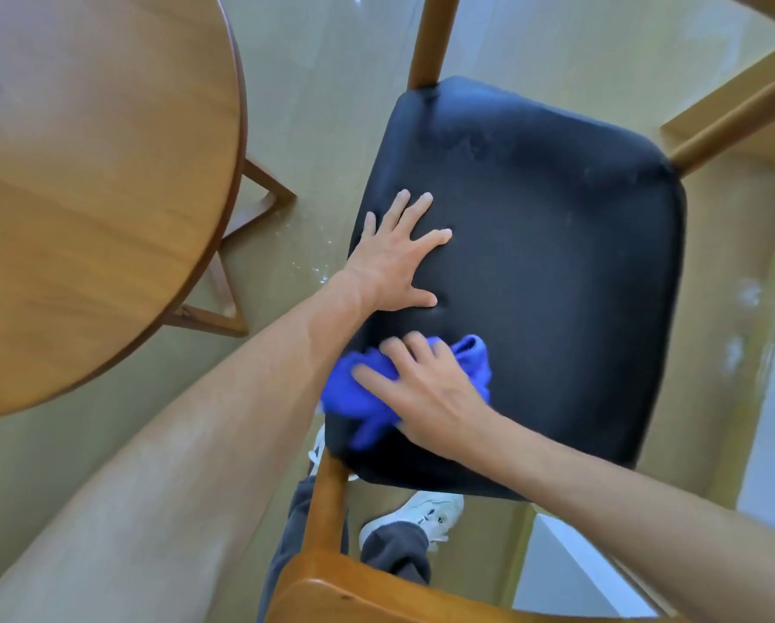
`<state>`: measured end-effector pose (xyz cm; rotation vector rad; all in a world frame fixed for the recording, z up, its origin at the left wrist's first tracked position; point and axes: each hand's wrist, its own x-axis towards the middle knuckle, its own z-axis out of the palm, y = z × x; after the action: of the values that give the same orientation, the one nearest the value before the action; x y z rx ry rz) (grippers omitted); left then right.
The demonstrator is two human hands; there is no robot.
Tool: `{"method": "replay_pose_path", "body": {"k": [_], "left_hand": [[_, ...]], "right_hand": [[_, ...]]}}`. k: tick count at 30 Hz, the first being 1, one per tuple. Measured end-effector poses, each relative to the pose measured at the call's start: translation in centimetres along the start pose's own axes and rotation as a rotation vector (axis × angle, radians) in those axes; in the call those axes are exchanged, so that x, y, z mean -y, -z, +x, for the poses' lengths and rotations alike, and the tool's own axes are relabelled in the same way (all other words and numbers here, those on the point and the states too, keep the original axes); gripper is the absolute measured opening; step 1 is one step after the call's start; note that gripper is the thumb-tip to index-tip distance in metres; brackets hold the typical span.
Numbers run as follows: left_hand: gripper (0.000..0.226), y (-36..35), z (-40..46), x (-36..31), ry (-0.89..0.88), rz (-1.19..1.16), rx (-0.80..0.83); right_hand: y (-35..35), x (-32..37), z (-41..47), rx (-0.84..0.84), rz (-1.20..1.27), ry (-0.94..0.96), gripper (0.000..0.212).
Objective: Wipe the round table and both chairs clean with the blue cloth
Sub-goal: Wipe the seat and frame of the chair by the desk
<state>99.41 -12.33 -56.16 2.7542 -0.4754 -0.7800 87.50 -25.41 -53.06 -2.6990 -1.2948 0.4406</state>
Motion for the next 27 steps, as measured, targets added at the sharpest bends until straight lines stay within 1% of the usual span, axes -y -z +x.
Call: {"method": "replay_pose_path", "body": {"k": [1,2,3,5,7,9,11,12,13,14,15,17,18,19,20,22,23,24,25,27], "left_hand": [[0.091,-0.2,-0.1,0.2,0.000,-0.007,-0.004],[0.091,-0.4,-0.3,0.4,0.000,-0.012,-0.006],[0.090,-0.6,-0.5,0.5,0.001,-0.015,-0.006],[0.090,-0.9,-0.5,0.8,0.003,-0.008,-0.007],[0.090,-1.0,-0.5,0.7,0.012,0.002,0.004],[0.090,-1.1,-0.3,0.3,0.010,0.021,0.016],[0.090,-1.2,-0.3,0.0,0.019,0.046,0.019],[0.090,-1.2,-0.3,-0.1,0.020,0.053,0.020],[0.090,-1.2,-0.2,-0.1,0.022,0.059,0.017],[0.089,-1.2,-0.2,-0.2,0.028,0.066,0.014],[0.089,-1.1,-0.2,-0.3,0.037,0.076,0.015],[0.085,-1.1,-0.3,-0.7,0.052,0.081,0.021],[0.081,-1.0,-0.4,-1.1,0.064,0.070,0.015],[0.076,-0.8,-0.5,-1.4,0.081,0.053,-0.002],[0.070,-0.7,-0.5,-1.8,0.101,0.042,-0.028],[0.062,-0.4,-0.3,-2.7,0.137,0.057,-0.091],[0.061,-0.4,0.0,-3.1,0.153,0.057,-0.133],[0.060,-0.4,0.3,-3.4,0.164,0.051,-0.176],[0.059,-0.5,0.5,-3.7,0.170,0.048,-0.209],[0.063,-1.5,1.1,-4.2,0.162,0.077,-0.266]], "right_hand": [[0.0,1.1,1.8,-0.030,0.005,-0.068,0.039],[-0.4,2.3,2.8,-0.028,-0.014,-0.084,0.038],[-0.9,3.2,2.7,-0.014,-0.041,-0.050,0.036],[-1.8,3.4,0.3,0.020,-0.043,0.078,0.035],[-2.5,1.6,-3.9,0.099,-0.023,0.257,0.035],[-2.7,-0.9,-8.4,0.159,-0.045,0.379,0.031],[-2.2,-4.7,-11.7,0.177,-0.068,0.409,0.029],[-1.6,-7.1,-12.9,0.186,-0.089,0.376,0.031],[-0.9,-9.6,-13.7,0.172,-0.113,0.302,0.035],[-0.3,-12.2,-14.2,0.141,-0.117,0.176,0.042],[0.2,-14.5,-14.6,0.090,-0.090,-0.018,0.050],[1.4,-17.8,-14.9,-0.009,0.078,-0.564,0.058],[1.7,-19.0,-14.7,-0.049,0.180,-0.820,0.058],[2.0,-19.7,-14.4,-0.108,0.295,-1.026,0.055],[2.1,-20.3,-13.9,-0.179,0.399,-1.174,0.052],[2.6,-21.3,-12.5,-0.384,0.530,-1.373,0.049],[2.8,-21.8,-11.9,-0.493,0.563,-1.446,0.051],[3.0,-22.3,-11.0,-0.564,0.595,-1.508,0.053],[3.0,-22.8,-10.2,-0.590,0.630,-1.559,0.054],[2.6,-23.9,-8.7,-0.536,0.670,-1.635,0.054]]}}
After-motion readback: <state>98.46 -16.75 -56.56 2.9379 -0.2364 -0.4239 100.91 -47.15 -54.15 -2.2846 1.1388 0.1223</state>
